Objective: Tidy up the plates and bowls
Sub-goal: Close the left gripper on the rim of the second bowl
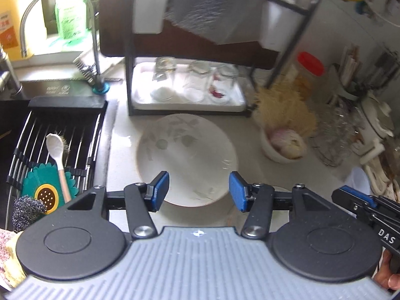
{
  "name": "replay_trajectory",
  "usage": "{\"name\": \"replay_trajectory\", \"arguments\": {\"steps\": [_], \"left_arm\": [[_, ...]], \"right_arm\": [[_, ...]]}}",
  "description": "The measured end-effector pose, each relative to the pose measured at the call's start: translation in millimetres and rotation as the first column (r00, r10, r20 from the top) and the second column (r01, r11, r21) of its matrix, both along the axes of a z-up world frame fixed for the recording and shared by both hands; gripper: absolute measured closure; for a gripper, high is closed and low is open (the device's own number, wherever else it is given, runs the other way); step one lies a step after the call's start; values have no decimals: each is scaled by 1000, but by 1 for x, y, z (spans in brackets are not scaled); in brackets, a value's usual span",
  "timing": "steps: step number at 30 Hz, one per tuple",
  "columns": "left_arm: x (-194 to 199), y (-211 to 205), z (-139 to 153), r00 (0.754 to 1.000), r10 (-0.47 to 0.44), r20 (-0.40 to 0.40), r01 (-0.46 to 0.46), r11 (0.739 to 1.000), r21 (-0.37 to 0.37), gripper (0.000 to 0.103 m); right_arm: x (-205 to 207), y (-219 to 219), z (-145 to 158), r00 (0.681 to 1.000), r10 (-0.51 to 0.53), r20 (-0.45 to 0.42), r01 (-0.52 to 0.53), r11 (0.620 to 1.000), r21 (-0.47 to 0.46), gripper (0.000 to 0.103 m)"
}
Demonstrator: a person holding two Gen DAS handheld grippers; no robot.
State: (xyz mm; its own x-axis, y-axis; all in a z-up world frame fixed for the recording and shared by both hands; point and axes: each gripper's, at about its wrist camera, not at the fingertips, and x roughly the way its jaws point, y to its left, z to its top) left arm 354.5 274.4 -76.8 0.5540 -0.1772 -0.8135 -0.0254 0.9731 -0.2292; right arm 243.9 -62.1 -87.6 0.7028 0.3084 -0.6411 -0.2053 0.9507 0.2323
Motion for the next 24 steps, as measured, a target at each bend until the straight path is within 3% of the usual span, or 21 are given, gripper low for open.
{"name": "replay_trajectory", "arguments": {"steps": [1, 2, 12, 24], "left_arm": [[4, 4, -4, 1000, 6, -8, -6, 1000, -1, 44], [9, 8, -9, 1000, 12, -17, -12, 1000, 1, 44], [50, 35, -46, 997, 0, -75, 0, 1000, -5, 44], [92, 76, -99, 988, -17, -152, 21, 999, 24, 44]], "right_arm": [[4, 0, -4, 1000, -18, -3, 18, 1000, 3, 47], [8, -1, -7, 999, -33, -9, 33, 999, 8, 42], [49, 7, -40, 991, -67, -117, 74, 996, 50, 43], [98, 65, -82, 979, 31, -203, -18, 998, 68, 45]]}}
